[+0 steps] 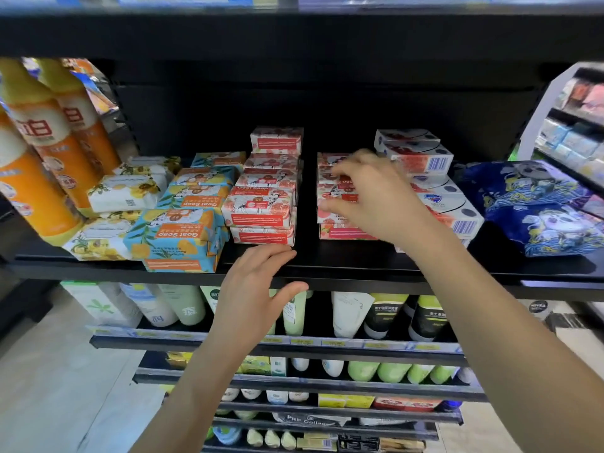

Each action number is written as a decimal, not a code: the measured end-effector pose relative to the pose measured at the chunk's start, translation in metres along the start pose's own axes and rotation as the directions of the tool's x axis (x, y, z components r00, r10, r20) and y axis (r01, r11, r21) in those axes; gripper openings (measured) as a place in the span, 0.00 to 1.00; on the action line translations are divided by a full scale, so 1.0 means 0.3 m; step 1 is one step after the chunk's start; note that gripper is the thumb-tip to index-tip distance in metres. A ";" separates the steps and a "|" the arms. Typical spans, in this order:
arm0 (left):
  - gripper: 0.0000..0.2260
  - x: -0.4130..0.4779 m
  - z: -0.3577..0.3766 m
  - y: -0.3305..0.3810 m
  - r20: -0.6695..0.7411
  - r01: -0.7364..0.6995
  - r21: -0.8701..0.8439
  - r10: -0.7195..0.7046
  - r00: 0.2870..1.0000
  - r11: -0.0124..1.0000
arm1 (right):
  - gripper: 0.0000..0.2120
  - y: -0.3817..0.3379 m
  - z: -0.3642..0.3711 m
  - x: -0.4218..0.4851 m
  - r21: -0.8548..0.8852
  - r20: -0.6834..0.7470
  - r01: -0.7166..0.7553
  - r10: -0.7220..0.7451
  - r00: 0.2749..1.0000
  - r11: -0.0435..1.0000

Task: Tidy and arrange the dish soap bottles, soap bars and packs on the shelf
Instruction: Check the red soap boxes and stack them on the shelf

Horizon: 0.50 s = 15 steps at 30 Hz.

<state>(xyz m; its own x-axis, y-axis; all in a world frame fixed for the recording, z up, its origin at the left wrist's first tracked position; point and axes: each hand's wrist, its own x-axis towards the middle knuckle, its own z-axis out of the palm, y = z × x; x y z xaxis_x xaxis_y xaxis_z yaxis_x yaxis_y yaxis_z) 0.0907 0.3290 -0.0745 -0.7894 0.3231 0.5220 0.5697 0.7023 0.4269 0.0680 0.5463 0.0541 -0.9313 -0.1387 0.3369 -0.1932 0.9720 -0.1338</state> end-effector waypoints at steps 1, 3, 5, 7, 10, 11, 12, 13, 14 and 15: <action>0.25 0.001 0.000 0.001 0.001 0.003 -0.003 -0.003 1.000 1.000 | 0.33 -0.008 -0.011 0.032 0.042 0.017 0.004 -0.004 1.000 0.999; 0.27 0.001 0.001 0.001 0.003 0.002 -0.008 -0.002 1.000 1.000 | 0.34 -0.027 -0.038 0.098 0.185 0.055 -0.012 0.002 0.998 0.983; 0.27 0.001 0.005 -0.001 -0.004 0.003 -0.014 -0.003 1.000 1.000 | 0.34 -0.038 -0.064 0.178 0.294 0.088 -0.046 0.021 0.996 0.955; 0.26 0.002 0.009 -0.005 -0.018 -0.004 -0.016 0.003 1.000 1.000 | 0.34 -0.045 -0.074 0.267 0.309 0.142 -0.077 0.034 0.989 0.948; 0.27 0.002 0.015 -0.012 -0.028 -0.012 -0.014 0.012 1.000 1.000 | 0.36 -0.048 -0.051 0.390 0.286 0.189 -0.095 0.041 0.981 0.954; 0.27 0.001 0.017 -0.014 -0.033 -0.016 -0.015 0.015 0.999 1.000 | 0.37 -0.048 -0.037 0.424 0.276 0.203 -0.100 0.044 0.978 0.956; 0.26 0.000 0.017 -0.015 -0.039 -0.022 -0.016 0.021 0.999 1.000 | 0.38 -0.049 -0.023 0.452 0.260 0.219 -0.107 0.049 0.974 0.960; 0.26 -0.001 0.018 -0.015 -0.044 -0.028 -0.017 0.027 0.999 0.999 | 0.39 -0.050 -0.010 0.476 0.243 0.234 -0.114 0.056 0.971 0.963; 0.26 -0.002 0.018 -0.015 -0.048 -0.030 -0.018 0.029 0.998 0.999 | 0.39 -0.051 0.003 0.497 0.224 0.249 -0.123 0.065 0.966 0.967; 0.26 -0.002 0.017 -0.016 -0.051 -0.031 -0.019 0.030 0.998 0.999 | 0.39 -0.053 0.014 0.515 0.206 0.263 -0.131 0.074 0.962 0.970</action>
<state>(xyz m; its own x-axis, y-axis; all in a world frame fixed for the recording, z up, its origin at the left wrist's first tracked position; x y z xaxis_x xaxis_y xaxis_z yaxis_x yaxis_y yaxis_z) 0.0872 0.3288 -0.0806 -0.7596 0.3112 0.5711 0.5978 0.6799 0.4246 -0.0740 0.5087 0.1044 -0.9914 -0.1111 0.0695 -0.1290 0.9215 -0.3664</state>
